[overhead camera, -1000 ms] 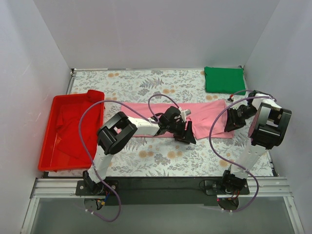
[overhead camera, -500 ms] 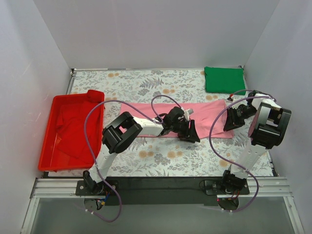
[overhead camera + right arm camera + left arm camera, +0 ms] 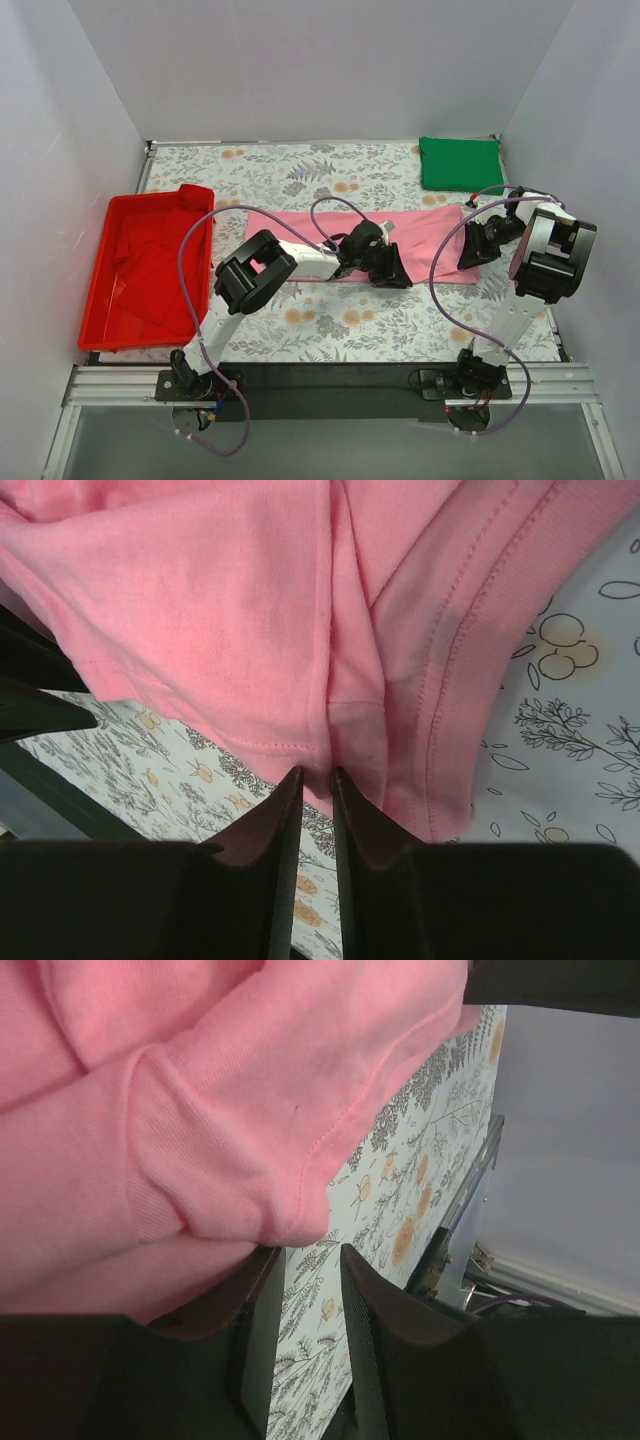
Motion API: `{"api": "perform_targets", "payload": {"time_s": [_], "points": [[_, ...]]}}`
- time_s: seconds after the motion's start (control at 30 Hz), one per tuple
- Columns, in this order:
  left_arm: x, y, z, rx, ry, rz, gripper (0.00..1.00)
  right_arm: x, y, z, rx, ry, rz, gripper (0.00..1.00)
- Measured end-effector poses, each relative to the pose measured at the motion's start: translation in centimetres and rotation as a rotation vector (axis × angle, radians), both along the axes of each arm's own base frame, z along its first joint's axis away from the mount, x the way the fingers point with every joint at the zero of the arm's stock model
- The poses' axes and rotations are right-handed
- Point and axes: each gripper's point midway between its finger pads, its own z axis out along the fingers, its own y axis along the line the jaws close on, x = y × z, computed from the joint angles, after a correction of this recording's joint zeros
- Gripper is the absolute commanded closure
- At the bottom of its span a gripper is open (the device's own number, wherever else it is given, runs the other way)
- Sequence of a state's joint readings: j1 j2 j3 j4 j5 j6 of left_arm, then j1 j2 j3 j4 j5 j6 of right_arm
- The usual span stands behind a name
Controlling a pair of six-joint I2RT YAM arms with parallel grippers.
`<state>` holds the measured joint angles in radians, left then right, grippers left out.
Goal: Fold and stack the t-shirts
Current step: Fold the tshirt
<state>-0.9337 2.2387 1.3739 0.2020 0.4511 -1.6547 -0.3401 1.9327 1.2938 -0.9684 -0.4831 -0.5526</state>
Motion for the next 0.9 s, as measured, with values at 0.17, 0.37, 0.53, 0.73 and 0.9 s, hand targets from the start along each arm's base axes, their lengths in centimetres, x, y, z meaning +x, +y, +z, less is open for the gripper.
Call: {"api": "perform_targets", "payload": {"time_s": [0.17, 0.37, 0.53, 0.73, 0.9], "points": [[0.1, 0.0, -0.3, 0.020, 0.010, 0.026, 0.88, 0.1, 0.2, 0.1, 0.010, -0.004, -0.001, 0.86], [0.1, 0.3, -0.8, 0.041, 0.015, 0.042, 1.00, 0.2, 0.4, 0.2, 0.025, -0.007, -0.005, 0.99], [0.1, 0.2, -0.7, 0.041, 0.012, 0.041, 1.00, 0.3, 0.8, 0.4, 0.050, -0.015, -0.008, 0.99], [0.3, 0.4, -0.6, 0.048, 0.000, 0.042, 1.00, 0.8, 1.0, 1.1, 0.069, -0.030, -0.010, 0.99], [1.2, 0.7, -0.3, 0.049, -0.005, 0.053, 1.00, 1.7, 1.1, 2.0, 0.086, -0.059, -0.014, 0.99]]}}
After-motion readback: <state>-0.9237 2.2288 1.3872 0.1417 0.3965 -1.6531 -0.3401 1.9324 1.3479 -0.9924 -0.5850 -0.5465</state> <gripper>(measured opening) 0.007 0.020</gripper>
